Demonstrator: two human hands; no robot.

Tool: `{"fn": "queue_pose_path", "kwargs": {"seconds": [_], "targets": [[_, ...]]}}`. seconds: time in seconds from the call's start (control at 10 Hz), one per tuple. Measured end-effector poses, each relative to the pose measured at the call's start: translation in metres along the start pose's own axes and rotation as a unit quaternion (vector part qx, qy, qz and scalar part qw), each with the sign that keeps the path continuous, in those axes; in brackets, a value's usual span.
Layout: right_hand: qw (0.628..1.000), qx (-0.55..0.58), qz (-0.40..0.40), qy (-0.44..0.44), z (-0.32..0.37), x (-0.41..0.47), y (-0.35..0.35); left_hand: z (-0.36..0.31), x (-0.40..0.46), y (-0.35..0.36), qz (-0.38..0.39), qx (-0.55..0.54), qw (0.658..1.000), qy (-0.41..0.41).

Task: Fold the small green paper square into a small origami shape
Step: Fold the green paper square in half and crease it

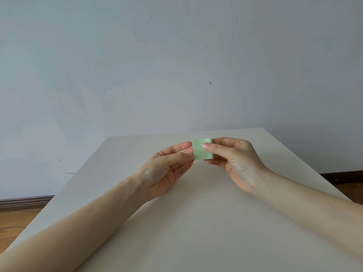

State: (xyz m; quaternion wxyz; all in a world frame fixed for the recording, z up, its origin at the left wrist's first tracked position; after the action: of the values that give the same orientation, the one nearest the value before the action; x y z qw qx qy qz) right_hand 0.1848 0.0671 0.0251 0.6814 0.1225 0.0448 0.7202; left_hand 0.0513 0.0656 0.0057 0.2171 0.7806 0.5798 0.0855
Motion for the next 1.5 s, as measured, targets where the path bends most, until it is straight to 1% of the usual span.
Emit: {"fn": "queue_pose_path", "kwargs": {"seconds": [0.3, 0.7, 1.0, 1.2, 1.5], "targets": [[1.0, 0.012, 0.0, 0.002, 0.0, 0.0, 0.0, -0.001, -0.002, 0.004, 0.018, 0.017, 1.0, 0.008], [1.0, 0.014, -0.002, 0.001, 0.0, 0.0, -0.001, -0.003, -0.003, 0.005, 0.02, 0.004, 0.999, 0.024], [1.0, 0.002, 0.0, -0.003, 0.0, 0.001, -0.001, -0.003, -0.002, 0.007, 0.034, 0.008, 0.999, 0.019], [1.0, 0.003, 0.003, -0.003, 0.0, 0.0, 0.001, -0.003, -0.001, 0.0, 0.002, -0.004, 1.0, 0.025], [1.0, -0.001, 0.003, -0.004, 0.0, 0.0, 0.0, -0.006, -0.001, -0.004, -0.017, 0.026, 0.998, 0.05]]}}
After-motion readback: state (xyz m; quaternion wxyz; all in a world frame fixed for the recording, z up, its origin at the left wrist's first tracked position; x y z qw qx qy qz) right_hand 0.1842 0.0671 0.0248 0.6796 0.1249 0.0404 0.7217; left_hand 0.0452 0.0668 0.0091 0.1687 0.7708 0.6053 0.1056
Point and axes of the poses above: each hand's wrist, its own x-axis towards the middle knuckle, its own y-axis out of the palm, z = x × y, the point moved 9 cm from there along x, towards the middle knuckle, and after that the axes turned 1 degree about z, right-handed, at the moved point
